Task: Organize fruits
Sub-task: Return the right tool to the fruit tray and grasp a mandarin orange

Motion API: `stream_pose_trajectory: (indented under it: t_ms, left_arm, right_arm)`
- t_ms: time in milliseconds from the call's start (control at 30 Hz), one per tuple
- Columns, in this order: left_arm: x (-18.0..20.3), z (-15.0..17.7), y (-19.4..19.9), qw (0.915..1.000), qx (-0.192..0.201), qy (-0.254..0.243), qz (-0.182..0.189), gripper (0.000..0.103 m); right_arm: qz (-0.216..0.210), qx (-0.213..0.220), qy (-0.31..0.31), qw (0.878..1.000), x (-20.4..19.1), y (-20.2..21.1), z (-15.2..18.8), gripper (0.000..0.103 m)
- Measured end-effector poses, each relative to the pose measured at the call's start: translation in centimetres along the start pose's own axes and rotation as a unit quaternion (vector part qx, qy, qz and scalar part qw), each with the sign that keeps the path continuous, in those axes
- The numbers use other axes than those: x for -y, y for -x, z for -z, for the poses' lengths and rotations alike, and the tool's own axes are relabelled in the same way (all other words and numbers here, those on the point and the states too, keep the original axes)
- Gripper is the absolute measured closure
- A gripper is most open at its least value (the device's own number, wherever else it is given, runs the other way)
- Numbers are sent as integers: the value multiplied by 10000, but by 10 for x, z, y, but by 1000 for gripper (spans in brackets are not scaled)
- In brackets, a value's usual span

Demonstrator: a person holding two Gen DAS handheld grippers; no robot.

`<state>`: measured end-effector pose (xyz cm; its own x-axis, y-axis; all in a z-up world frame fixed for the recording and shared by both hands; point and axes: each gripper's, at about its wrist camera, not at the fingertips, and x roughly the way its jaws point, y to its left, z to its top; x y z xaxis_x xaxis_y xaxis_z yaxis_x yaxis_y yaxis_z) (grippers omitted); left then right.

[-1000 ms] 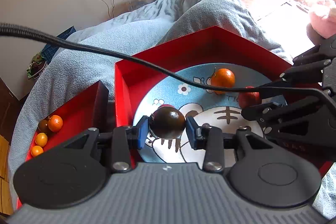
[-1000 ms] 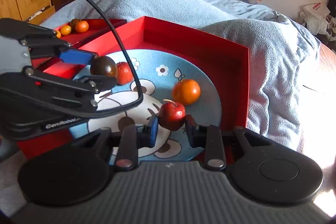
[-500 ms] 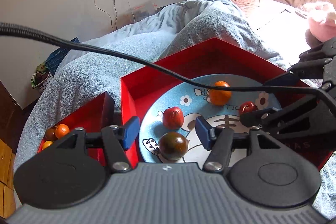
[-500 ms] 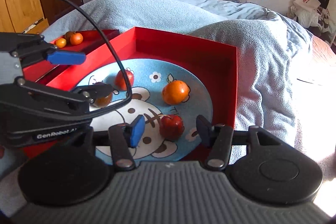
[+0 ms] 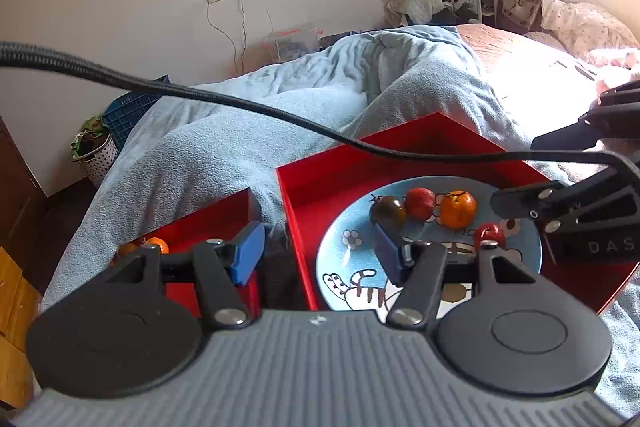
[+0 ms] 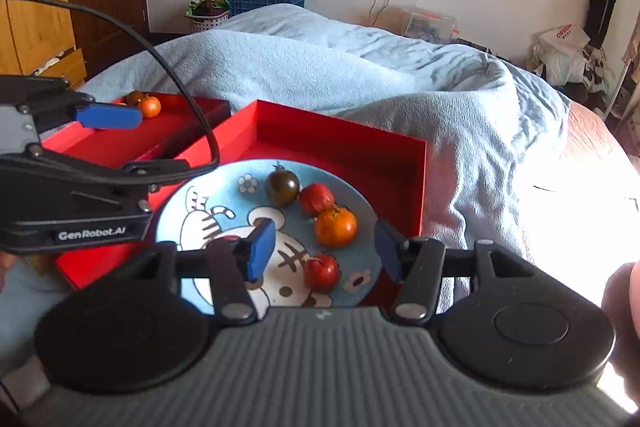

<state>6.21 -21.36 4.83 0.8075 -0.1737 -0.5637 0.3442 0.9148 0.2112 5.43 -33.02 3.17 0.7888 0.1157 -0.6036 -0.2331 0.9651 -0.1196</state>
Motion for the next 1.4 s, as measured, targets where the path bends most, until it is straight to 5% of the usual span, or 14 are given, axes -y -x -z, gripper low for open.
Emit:
stream_pose_trajectory:
  t_ms: [300, 667, 1067, 1400]
  left_arm:
    - [-89, 22, 14, 9970, -147, 425, -637, 37]
    - [-208, 79, -5, 9846, -605, 766, -1451, 37]
    - [-249, 99, -31, 9799, -815, 966, -1541, 37]
    - [-257, 106, -47, 9767, -1027, 1123, -1514, 37]
  right_arm:
    - [-596, 253, 467, 9968, -71, -23, -61, 46]
    - [-1539, -126, 603, 9862, -183, -139, -121, 47]
    - [-1295, -1034, 778, 9831, -230, -257, -138, 48]
    - [-1288, -1151, 671, 9827, -235, -291, -131, 59]
